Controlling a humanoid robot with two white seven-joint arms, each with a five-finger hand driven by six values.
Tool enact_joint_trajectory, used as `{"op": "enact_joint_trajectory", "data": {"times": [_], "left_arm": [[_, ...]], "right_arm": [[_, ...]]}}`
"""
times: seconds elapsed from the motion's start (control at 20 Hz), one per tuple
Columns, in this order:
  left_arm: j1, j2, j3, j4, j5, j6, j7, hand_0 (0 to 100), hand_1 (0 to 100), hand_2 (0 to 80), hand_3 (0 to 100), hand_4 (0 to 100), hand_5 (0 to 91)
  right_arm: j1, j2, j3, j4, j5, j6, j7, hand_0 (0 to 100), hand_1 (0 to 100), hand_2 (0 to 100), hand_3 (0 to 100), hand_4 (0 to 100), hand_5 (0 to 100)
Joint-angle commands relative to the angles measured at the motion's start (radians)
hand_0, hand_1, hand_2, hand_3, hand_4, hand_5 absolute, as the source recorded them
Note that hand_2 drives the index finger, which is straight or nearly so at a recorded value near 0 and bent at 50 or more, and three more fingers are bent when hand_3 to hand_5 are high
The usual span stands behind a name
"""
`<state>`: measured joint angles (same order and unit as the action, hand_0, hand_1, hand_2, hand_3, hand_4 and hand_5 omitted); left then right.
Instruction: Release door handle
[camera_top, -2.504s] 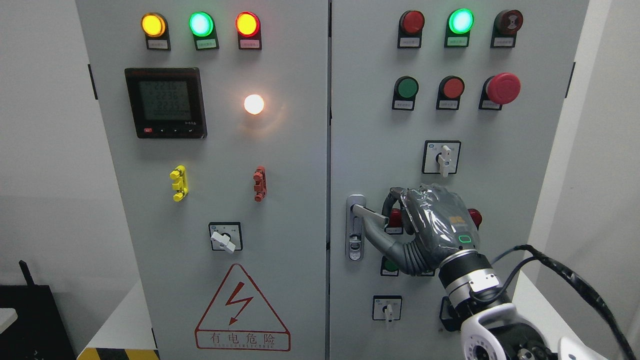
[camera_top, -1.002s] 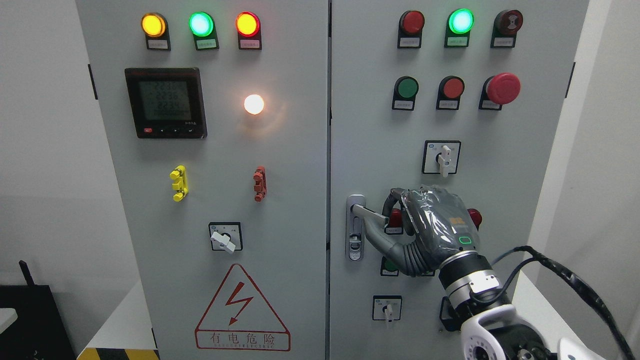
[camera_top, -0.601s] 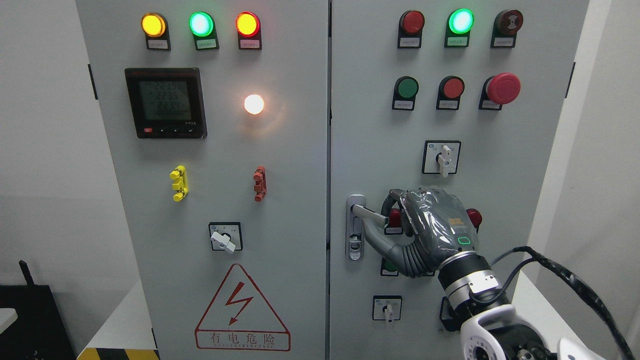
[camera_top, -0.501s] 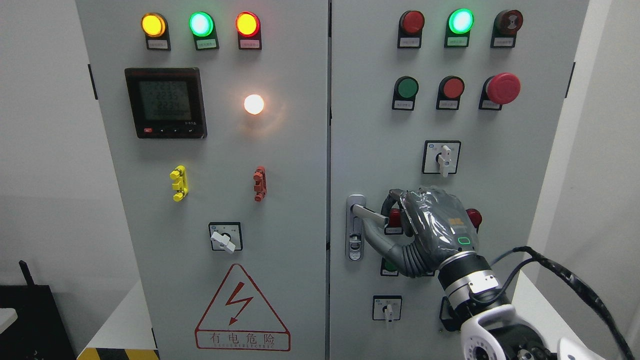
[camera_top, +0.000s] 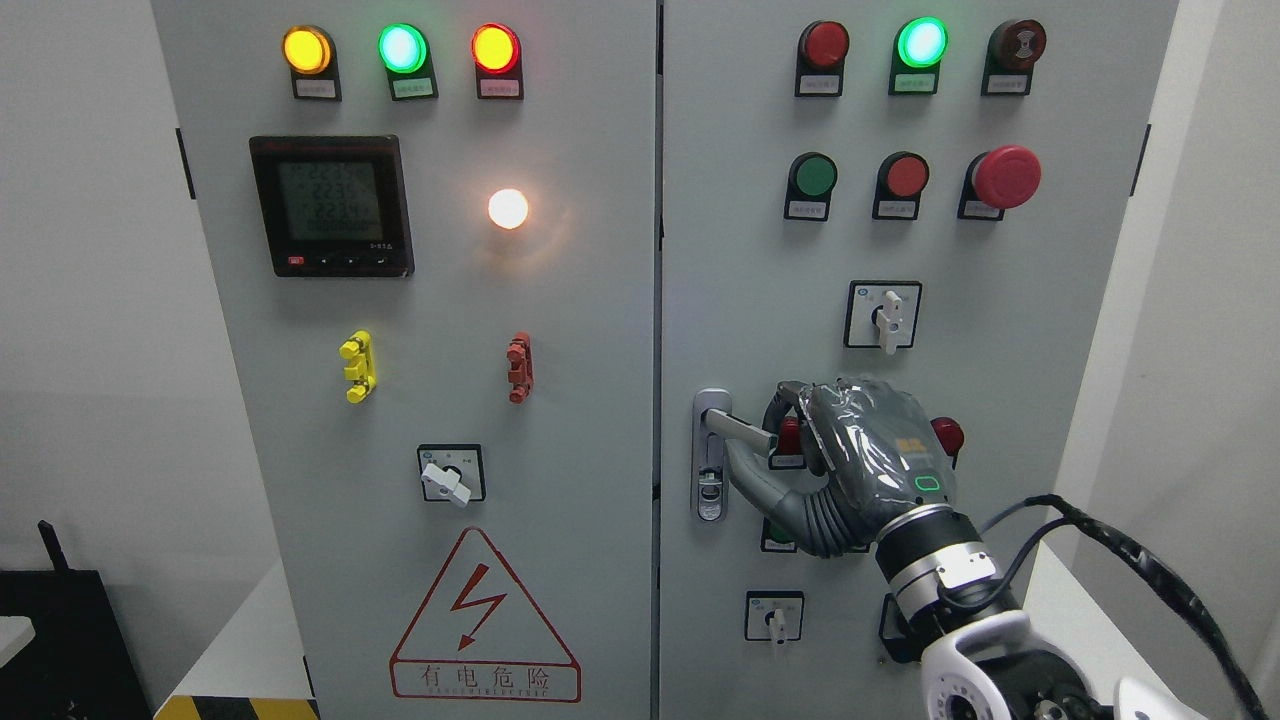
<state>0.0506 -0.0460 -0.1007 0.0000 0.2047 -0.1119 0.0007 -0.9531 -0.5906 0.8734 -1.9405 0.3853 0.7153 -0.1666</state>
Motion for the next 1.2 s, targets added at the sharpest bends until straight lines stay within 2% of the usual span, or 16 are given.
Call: {"op": "enact_joint_trajectory", "data": {"times": [0.0,1.15], "left_arm": [[0.000,0.000,-0.001,-0.031,-0.001,0.000,0.001,12,39,0.0,0,0,0.0],[0.000,0.000,-0.001,-0.031,0.001,0.000,0.001,12,39,0.0,0,0,0.0]], "right_arm": [[0.004,0.000,0.001,0.000,0.000,0.000,0.001,44,28,59,100,96,100],[0.002,0.002,-0.001,0.002,0.000,-0.019,0.001,45,31,61,100,97,100]]}}
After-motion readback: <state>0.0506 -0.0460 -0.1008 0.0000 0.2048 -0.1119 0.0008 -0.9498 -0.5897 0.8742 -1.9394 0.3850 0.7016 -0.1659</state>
